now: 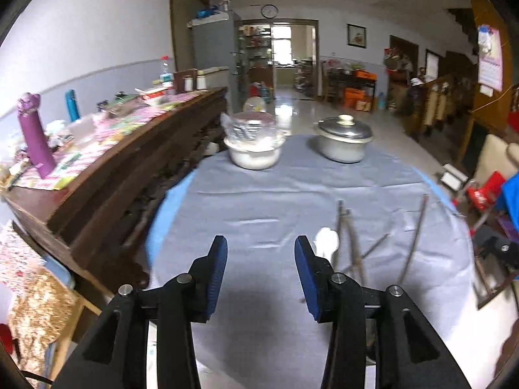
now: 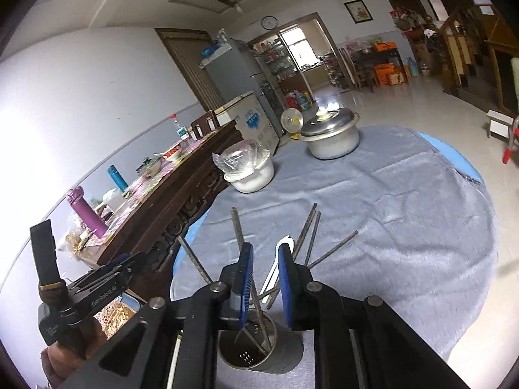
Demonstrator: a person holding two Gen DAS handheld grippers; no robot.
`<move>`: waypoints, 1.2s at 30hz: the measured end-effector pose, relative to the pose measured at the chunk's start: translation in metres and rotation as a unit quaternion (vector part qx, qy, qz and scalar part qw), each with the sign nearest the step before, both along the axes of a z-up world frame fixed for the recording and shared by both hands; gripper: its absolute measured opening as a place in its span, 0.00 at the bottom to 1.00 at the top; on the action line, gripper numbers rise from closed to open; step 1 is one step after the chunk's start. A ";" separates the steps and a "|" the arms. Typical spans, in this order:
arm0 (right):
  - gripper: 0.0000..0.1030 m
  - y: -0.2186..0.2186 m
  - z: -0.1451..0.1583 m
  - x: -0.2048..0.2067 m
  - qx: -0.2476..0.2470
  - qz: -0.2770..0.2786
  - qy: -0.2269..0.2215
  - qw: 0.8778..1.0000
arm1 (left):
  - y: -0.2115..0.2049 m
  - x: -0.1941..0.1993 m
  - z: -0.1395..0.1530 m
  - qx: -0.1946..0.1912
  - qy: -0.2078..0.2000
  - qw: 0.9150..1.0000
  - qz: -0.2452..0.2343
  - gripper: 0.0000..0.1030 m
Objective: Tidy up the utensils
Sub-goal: 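Lower the chopstick into the holder and open the right gripper, then move the open right gripper back over the remaining chopsticks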
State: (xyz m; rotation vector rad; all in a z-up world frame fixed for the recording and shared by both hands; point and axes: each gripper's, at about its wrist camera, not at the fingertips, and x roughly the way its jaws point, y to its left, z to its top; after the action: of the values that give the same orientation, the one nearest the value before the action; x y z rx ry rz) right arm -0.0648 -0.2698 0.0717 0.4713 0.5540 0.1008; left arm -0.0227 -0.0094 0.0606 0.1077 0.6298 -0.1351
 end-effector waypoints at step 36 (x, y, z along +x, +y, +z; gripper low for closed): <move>0.43 -0.018 -0.052 0.042 0.037 -0.052 0.093 0.994 | 0.023 0.057 -0.056 0.022 0.069 0.996 0.042 0.47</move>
State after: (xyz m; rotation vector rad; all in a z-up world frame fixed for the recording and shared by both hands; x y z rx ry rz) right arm -0.0233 -0.2874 0.0195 0.5848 0.7095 -0.0226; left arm 0.0346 0.0135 0.0046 0.1158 0.7749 -0.0475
